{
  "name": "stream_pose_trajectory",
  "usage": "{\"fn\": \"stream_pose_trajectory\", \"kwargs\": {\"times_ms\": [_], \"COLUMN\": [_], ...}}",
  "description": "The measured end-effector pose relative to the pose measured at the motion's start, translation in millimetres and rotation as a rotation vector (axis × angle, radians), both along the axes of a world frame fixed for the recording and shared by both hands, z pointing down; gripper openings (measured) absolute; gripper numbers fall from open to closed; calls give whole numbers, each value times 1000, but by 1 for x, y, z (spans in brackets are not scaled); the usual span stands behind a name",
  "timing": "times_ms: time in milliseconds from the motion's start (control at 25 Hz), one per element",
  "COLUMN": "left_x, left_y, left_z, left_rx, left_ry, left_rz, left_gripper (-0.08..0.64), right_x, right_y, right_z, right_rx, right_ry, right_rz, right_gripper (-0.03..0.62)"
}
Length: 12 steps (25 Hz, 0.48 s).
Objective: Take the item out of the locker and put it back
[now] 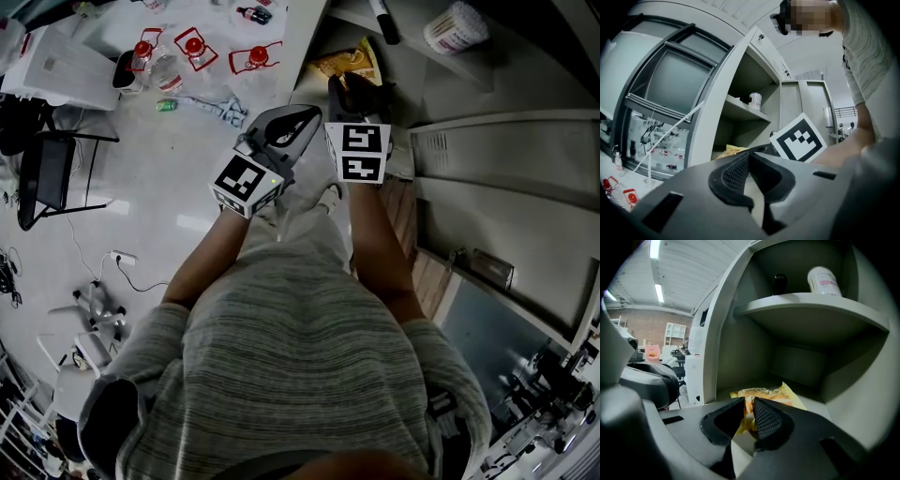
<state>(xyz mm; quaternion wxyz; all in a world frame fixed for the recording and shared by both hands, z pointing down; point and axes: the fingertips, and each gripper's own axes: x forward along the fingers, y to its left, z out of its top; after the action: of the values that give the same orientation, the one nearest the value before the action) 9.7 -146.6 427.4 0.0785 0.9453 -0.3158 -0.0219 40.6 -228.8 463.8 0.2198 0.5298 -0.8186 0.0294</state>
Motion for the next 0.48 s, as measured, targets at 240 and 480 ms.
{"fn": "stream_pose_trajectory", "kwargs": {"times_ms": [240, 480], "left_x": [-3, -1], "left_y": [1, 3], "left_z": [-2, -11], "left_rx": [5, 22], "left_ry": [1, 8], "left_rz": [0, 11], "left_gripper": [8, 8], "right_x": [4, 7], "right_y": [6, 19], "right_z": [-14, -47], "right_rx": [43, 106], "right_ry": [-57, -109], "right_rz": [11, 16], "right_gripper": [66, 63]}}
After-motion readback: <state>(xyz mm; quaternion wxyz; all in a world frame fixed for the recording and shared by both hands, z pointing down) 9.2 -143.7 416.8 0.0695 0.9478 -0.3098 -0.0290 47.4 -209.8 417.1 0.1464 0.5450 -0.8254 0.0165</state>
